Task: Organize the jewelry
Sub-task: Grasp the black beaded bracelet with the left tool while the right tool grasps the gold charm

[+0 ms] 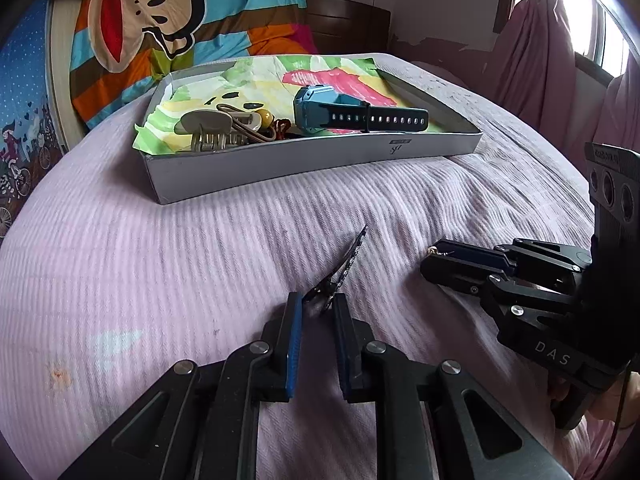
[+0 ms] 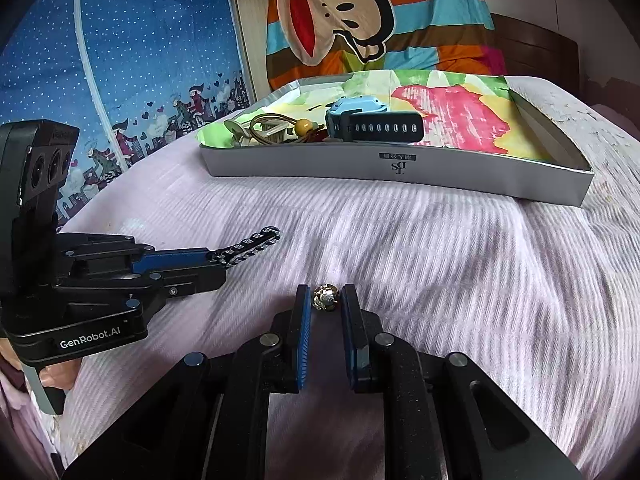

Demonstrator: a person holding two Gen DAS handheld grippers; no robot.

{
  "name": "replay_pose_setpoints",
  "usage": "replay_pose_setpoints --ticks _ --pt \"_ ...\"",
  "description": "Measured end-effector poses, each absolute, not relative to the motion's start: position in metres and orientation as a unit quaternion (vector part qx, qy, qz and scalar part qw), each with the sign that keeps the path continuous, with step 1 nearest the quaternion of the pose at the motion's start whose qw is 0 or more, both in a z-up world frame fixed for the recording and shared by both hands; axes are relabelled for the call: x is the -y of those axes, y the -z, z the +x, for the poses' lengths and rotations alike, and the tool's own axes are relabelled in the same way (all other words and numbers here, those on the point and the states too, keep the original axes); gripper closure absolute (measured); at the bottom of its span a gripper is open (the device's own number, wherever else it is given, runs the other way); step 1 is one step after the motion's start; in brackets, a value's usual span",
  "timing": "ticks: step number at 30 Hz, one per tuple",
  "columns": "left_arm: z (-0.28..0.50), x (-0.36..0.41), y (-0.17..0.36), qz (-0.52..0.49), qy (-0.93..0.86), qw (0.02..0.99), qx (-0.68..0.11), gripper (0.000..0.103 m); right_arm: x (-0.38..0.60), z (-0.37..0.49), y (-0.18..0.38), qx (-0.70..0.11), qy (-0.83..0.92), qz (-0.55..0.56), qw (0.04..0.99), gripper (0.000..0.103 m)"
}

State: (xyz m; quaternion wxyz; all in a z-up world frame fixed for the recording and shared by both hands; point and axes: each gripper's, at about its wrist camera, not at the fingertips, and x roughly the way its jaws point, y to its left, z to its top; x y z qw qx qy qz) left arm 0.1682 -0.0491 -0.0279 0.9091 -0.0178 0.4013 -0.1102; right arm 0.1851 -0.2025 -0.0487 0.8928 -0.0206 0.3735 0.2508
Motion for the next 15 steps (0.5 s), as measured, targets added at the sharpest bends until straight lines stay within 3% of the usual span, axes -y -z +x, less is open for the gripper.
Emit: replay_pose_setpoints --ticks 15 --pt "0.156 0.040 0.020 -0.052 0.114 0.918 -0.375 0.090 0.207 0.178 0.042 -0.346 -0.252 -0.018 0.903 0.090"
